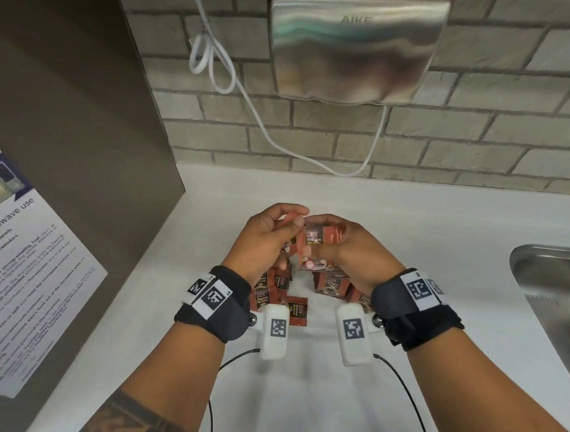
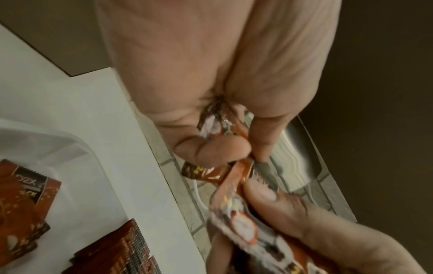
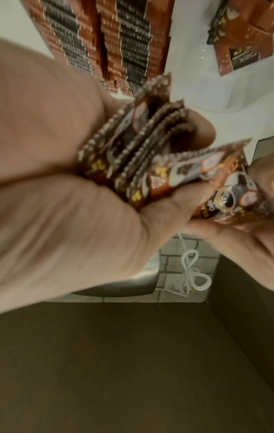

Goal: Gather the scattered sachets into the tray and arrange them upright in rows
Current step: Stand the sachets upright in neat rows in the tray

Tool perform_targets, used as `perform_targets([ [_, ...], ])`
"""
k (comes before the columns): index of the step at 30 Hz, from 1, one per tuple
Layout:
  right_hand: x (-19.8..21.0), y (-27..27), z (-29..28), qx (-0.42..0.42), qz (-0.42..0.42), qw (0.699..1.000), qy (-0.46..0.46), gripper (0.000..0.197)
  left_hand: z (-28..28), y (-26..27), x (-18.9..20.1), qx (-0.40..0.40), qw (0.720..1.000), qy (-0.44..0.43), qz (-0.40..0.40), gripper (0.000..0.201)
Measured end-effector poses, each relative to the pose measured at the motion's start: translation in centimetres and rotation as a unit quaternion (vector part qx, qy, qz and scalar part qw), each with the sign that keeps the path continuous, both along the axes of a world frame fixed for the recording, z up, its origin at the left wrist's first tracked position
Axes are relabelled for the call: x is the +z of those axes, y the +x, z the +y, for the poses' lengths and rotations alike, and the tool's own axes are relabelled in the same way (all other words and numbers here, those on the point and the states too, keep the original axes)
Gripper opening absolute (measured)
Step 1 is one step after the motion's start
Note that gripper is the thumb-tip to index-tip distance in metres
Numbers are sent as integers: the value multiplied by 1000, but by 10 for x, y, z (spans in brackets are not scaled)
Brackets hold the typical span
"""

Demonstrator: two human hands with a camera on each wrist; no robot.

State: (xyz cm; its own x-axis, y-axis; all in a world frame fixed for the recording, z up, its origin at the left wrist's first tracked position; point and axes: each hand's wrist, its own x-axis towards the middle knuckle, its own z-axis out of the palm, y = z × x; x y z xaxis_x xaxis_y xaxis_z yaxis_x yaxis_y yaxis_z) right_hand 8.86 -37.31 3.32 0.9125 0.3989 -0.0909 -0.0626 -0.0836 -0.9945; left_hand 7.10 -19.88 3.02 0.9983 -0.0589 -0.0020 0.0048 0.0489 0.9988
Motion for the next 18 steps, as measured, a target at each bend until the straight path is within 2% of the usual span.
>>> perform_targets([
  [6,-7,-4,-10,-56,37,995,75,42,10,-2,1,34,994,-92,48,13],
  [10,-2,-9,2,-47,22,996,68,62,2,-4,1,52,989,-113,74,15],
  [13,-2,-11,11,-50,15,996,67,58,-12,-7,4,62,981,-152,106,12],
  [16,-5,-11,12,-48,22,996,75,55,-17,-8,2,66,981,-138,123,6],
  [18,-5,-11,10,-54,33,995,76,53,-15,-9,1,62,983,-111,130,13],
])
